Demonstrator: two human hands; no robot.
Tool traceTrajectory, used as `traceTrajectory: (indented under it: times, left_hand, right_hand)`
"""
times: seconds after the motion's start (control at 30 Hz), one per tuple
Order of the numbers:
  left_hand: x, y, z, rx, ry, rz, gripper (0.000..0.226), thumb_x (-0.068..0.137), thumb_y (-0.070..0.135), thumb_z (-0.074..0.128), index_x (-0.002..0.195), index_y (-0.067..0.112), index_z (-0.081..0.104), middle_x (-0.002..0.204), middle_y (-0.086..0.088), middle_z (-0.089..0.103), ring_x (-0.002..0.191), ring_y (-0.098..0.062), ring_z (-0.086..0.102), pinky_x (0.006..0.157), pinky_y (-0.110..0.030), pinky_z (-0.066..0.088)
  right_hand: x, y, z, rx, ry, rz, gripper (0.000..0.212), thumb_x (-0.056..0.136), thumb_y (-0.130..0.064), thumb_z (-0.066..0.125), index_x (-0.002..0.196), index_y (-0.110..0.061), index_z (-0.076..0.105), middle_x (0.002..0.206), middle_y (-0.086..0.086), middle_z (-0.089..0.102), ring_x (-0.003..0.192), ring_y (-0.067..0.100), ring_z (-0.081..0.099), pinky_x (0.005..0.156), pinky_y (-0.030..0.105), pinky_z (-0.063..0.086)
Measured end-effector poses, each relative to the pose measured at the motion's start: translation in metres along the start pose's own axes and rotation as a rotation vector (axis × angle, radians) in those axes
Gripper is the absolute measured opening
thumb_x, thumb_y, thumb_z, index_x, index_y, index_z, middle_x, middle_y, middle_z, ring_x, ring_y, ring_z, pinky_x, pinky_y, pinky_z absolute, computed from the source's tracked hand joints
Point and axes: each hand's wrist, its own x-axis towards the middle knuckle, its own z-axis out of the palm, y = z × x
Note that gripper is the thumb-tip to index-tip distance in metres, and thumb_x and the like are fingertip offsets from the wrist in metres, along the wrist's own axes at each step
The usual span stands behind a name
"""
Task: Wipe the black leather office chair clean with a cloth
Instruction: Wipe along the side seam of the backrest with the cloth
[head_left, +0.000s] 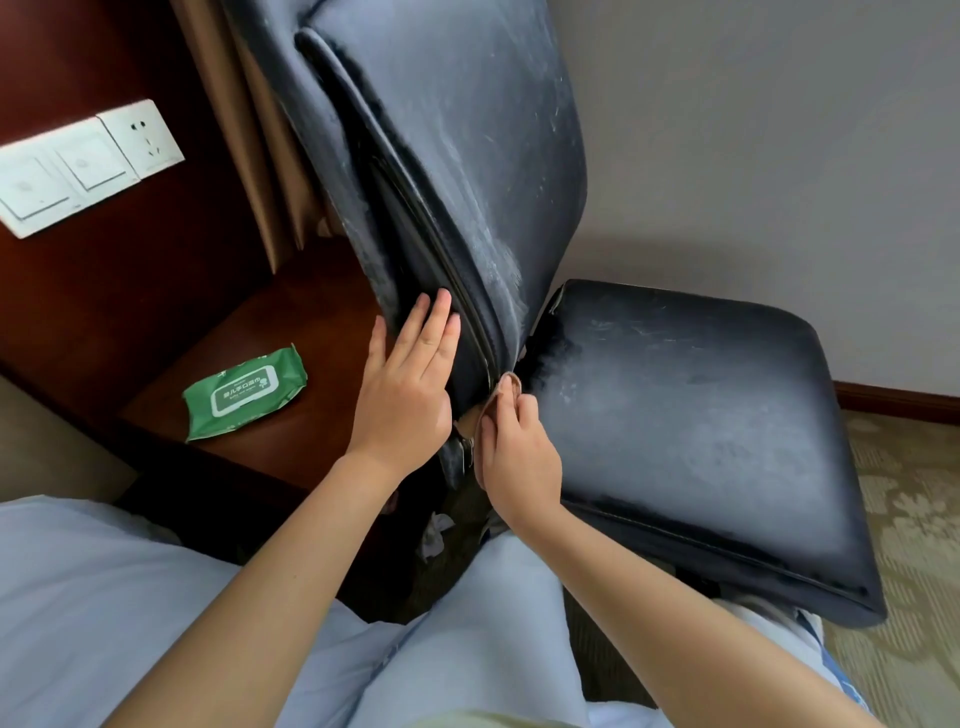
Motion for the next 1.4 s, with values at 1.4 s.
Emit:
traceTrajectory:
  times: [1.4]
  left_hand:
    - [-0.011, -0.002, 0.000, -0.070, -0.093, -0.013, 0.056, 0.081, 0.009, 0.041, 0.135, 0.000, 0.048, 0.152, -0.016, 0.034, 0.141, -0.026, 0.028, 0.110, -0.058, 0.026]
  right_hand:
    - [0.028, 0.023, -0.006, -0.132, 0.329, -0.425, 0.043, 0.079, -0.010, 0.074, 0.121, -0.016, 0.064, 0.101, 0.002, 0.065, 0.069, 0.020, 0.058, 0.046, 0.028, 0.046]
